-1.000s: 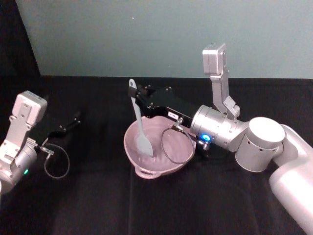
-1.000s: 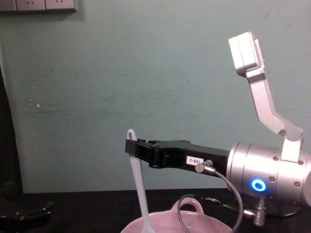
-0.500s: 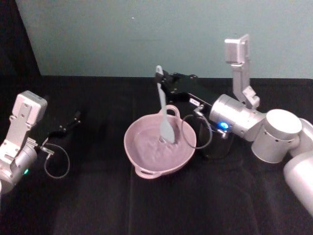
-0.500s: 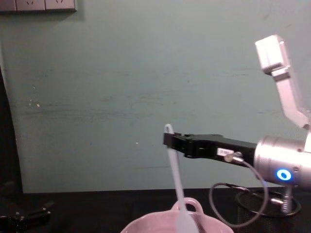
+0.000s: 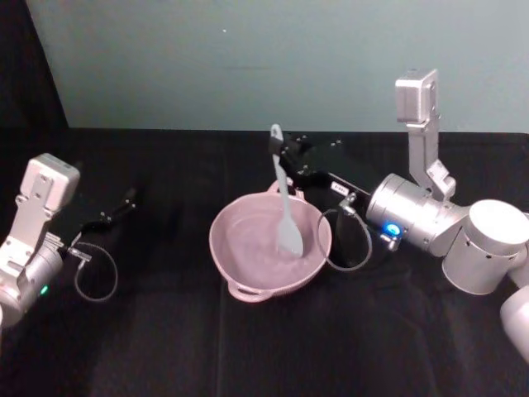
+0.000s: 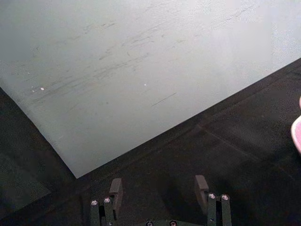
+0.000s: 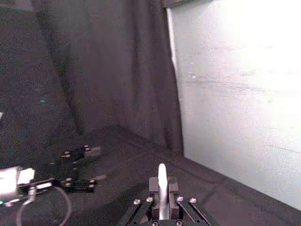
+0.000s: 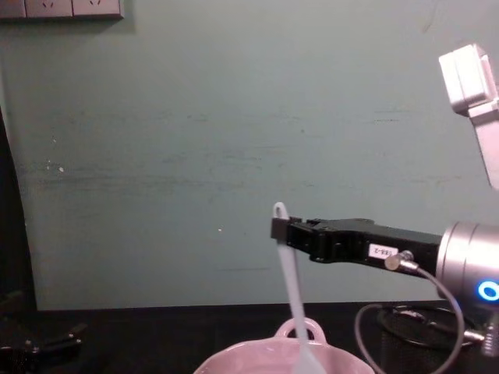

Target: Use the one hand to pick up the spoon and stir the clear water in the bowl.

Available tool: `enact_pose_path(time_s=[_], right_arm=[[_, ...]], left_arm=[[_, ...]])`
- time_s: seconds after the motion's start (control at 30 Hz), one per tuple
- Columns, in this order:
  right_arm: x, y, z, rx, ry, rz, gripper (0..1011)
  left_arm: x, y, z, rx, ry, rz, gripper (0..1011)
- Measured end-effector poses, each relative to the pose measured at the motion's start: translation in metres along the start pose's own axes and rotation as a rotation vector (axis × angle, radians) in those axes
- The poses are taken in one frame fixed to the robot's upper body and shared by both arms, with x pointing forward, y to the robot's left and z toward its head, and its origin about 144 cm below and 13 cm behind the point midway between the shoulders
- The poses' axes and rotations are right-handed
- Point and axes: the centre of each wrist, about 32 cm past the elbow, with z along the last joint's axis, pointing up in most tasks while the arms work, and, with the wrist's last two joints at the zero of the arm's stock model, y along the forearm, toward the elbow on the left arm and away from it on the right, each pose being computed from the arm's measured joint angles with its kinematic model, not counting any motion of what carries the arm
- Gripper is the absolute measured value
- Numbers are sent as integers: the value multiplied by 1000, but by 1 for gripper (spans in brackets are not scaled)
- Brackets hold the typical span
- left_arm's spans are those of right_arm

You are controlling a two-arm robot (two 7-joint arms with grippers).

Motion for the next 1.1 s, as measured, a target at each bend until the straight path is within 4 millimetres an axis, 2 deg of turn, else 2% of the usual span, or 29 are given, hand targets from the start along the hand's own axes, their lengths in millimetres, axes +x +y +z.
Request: enact_pose_path(time_s=[0.33,0.57,0.73,0.9,1.1], right_arm=[[-25,17,-9,-6,25,94,120],[-28,22,-9,37,42,117,121],[-25,17,-5,59,40,103,120],[-20,7,6,96,24,69,121],[-10,-15,33,184,10,-6,120]], left_arm=[[0,0,0,0,0,0,1011],[0,0,0,0,0,0,1011],[0,0,0,0,0,0,1011],[0,0,0,0,0,0,1011],[0,0,0,0,0,0,1011]])
